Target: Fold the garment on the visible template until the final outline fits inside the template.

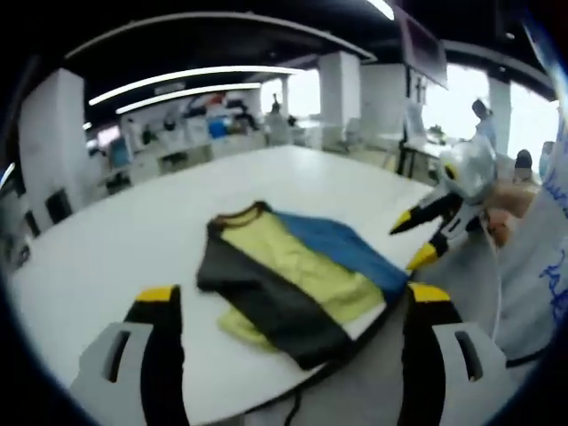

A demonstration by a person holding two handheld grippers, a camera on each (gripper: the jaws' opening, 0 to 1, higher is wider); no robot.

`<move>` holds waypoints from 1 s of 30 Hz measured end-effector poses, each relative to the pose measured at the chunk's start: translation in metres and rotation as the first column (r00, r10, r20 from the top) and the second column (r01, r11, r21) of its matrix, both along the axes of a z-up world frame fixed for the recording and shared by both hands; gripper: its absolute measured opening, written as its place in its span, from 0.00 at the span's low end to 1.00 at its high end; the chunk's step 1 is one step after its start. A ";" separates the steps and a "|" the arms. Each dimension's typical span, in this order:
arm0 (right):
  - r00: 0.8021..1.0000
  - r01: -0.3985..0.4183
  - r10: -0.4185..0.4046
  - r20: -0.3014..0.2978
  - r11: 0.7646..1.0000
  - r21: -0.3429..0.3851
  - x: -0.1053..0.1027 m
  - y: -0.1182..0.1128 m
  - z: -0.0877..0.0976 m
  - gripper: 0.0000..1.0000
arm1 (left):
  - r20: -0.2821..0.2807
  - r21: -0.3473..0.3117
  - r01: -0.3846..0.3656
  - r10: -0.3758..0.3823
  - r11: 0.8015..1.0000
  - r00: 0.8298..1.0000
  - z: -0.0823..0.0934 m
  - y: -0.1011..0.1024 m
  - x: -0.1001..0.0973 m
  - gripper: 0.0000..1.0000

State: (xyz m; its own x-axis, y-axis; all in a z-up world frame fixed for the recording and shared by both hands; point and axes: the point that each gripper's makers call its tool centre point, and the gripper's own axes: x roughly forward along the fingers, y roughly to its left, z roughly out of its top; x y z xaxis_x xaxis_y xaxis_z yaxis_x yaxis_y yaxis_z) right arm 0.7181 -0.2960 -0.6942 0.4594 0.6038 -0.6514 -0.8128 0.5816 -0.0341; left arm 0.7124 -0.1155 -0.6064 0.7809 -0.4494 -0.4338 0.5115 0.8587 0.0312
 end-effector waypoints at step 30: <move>0.979 -0.003 -0.036 -0.200 0.981 -0.192 -0.008 0.006 -0.076 0.13 | -0.010 -0.043 -0.050 0.049 0.998 0.999 -0.005 0.021 0.006 0.95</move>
